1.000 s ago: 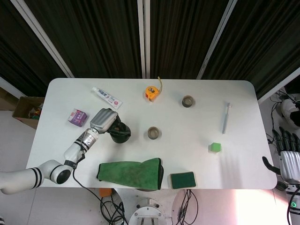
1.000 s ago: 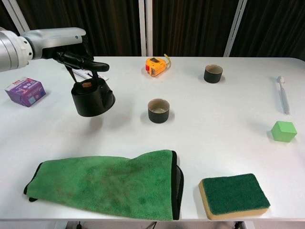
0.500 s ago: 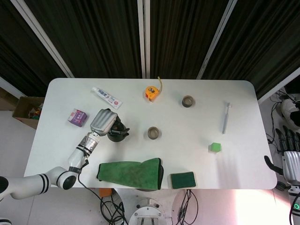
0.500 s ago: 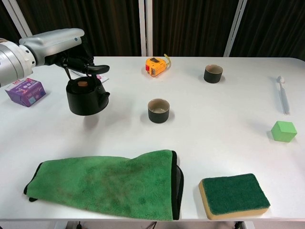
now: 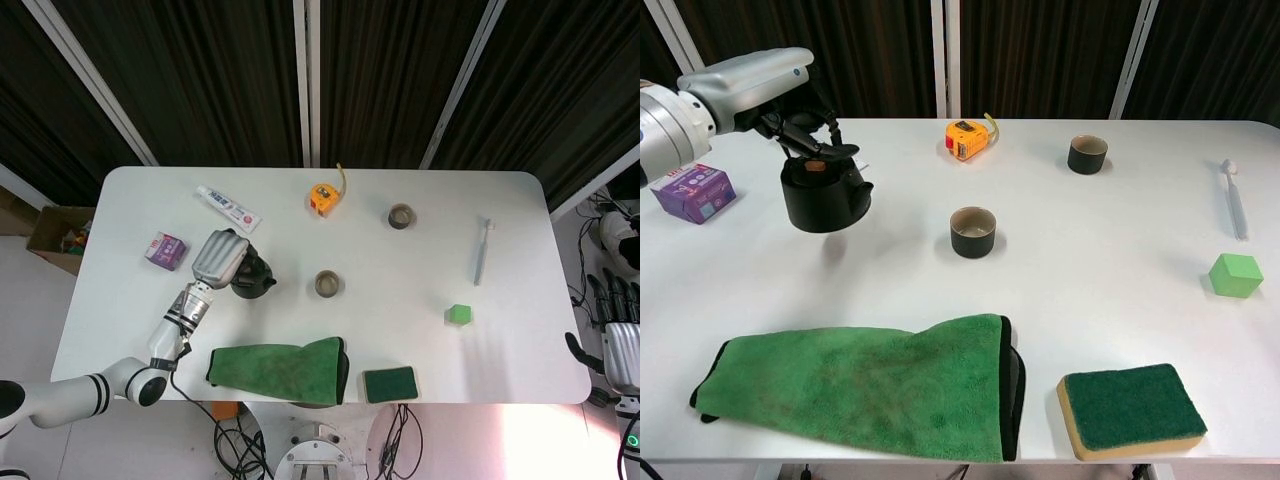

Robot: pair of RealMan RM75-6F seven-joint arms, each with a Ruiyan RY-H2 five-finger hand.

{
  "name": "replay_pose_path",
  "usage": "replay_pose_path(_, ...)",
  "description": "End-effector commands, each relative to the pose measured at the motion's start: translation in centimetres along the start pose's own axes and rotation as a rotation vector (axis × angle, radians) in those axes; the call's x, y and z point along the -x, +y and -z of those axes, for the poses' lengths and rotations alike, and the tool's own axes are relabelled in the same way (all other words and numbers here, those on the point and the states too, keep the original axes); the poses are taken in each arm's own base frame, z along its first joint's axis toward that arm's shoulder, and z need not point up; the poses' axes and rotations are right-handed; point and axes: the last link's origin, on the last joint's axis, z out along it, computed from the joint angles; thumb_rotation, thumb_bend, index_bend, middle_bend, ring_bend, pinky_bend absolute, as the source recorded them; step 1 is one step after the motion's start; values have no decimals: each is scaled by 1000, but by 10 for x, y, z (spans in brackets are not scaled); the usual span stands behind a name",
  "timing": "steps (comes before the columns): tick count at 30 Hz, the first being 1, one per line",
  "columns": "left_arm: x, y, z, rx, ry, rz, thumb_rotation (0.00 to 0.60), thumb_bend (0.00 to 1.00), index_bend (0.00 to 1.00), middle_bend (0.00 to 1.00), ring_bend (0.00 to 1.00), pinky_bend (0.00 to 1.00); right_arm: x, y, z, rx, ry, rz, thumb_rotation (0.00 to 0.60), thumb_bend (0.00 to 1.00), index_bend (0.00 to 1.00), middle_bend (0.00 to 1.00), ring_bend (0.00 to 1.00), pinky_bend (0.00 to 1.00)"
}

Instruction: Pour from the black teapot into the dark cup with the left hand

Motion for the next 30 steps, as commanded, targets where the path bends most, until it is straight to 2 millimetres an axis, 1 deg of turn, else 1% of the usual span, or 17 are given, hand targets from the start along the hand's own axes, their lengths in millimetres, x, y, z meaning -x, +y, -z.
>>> replay_pose_path(1,-1,0,0,-1,9,16,453,251,1000,1000,1000,511,1,-1,0,-2,-2,1,600,214,0,0,0,0)
replay_pose_path(10,-2,-3,0,2,27,35,457,265,1000,1000,1000,516,3,-4,-1,-6,-10,6,600,211,0,0,0,0)
replay_pose_path(12,-2,-3,0,4,33,37,470,278,1000,1000,1000,518,3,-4,-1,-5,-12,5,600,212,0,0,0,0)
replay_pose_path(15,-2,-2,0,6,41,40,509,284,1000,1000,1000,521,4,-4,0,-4,-13,6,600,212,0,0,0,0)
replay_pose_path(17,-1,-1,-1,8,45,41,566,285,1000,1000,1000,523,4,-4,0,-4,-14,5,600,211,0,0,0,0)
replay_pose_path(19,0,0,-1,10,46,34,598,288,1000,1000,1000,525,4,-4,0,-4,-14,5,600,212,0,0,0,0)
replay_pose_path(26,7,3,-4,12,39,19,600,305,1000,1000,1000,534,5,-1,0,2,-17,5,600,211,0,0,0,0)
replay_pose_path(30,8,4,-5,12,41,24,600,305,1000,1000,1000,534,5,0,0,6,-19,5,600,211,0,0,0,0)
